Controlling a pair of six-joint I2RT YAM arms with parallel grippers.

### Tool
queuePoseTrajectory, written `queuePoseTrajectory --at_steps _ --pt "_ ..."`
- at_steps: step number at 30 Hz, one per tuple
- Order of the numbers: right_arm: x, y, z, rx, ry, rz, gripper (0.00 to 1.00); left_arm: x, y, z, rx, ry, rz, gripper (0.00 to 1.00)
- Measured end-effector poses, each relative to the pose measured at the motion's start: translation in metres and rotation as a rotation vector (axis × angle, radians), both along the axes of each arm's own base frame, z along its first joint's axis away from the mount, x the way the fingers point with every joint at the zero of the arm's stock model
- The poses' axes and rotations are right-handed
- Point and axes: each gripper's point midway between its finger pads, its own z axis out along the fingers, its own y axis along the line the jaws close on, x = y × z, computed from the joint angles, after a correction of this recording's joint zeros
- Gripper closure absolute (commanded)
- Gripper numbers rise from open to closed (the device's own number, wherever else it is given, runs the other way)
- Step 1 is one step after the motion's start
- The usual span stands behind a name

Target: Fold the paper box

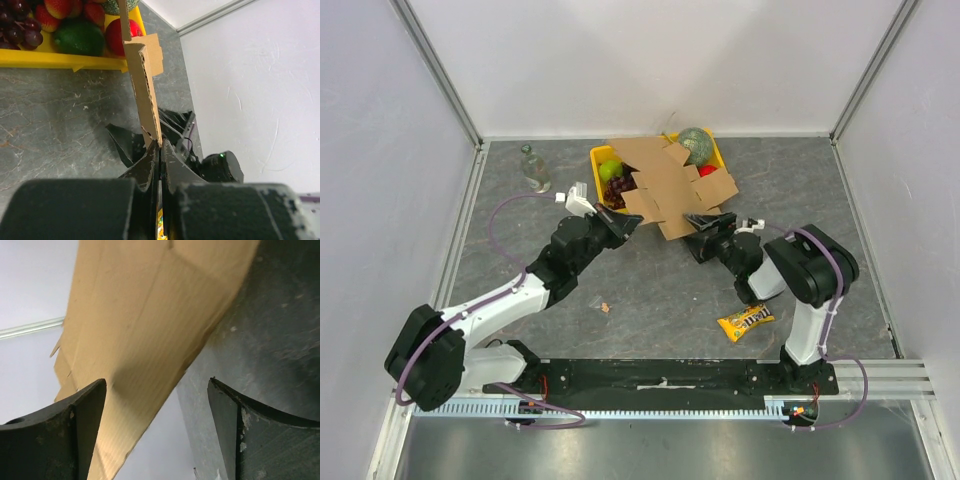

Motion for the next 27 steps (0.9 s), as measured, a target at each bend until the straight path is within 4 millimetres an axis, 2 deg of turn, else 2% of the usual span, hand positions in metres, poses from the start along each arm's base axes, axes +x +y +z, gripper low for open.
queuePoseTrajectory --at_steps 5,13,17,19,20,23,25,27 --pt "0.007 0.008 -0.031 0.005 0.072 0.004 0.22 -0.009 0.004 -0.011 0.011 0.019 -0.014 0.98" --pt "0.014 0.014 -0.022 0.028 0.050 0.007 0.44 -0.015 0.008 -0.032 0.038 0.058 -0.018 0.98" --pt "0.015 0.015 -0.021 0.030 0.044 0.008 0.58 -0.018 0.010 -0.041 0.045 0.075 -0.016 0.98" --pt "0.015 0.016 -0.020 0.030 0.041 0.011 0.64 -0.019 0.011 -0.044 0.049 0.082 -0.016 0.91" --pt "0.015 0.016 -0.019 0.030 0.038 0.011 0.68 -0.020 0.011 -0.046 0.051 0.084 -0.016 0.80" --pt "0.014 0.017 -0.018 0.026 0.030 0.014 0.74 -0.021 0.012 -0.050 0.053 0.093 -0.016 0.62" --pt "0.012 0.016 -0.020 0.016 0.030 0.016 0.80 -0.023 0.013 -0.050 0.050 0.094 -0.017 0.55" --pt "0.007 0.014 -0.020 0.004 0.029 0.020 0.86 -0.026 0.016 -0.049 0.048 0.092 -0.016 0.53"
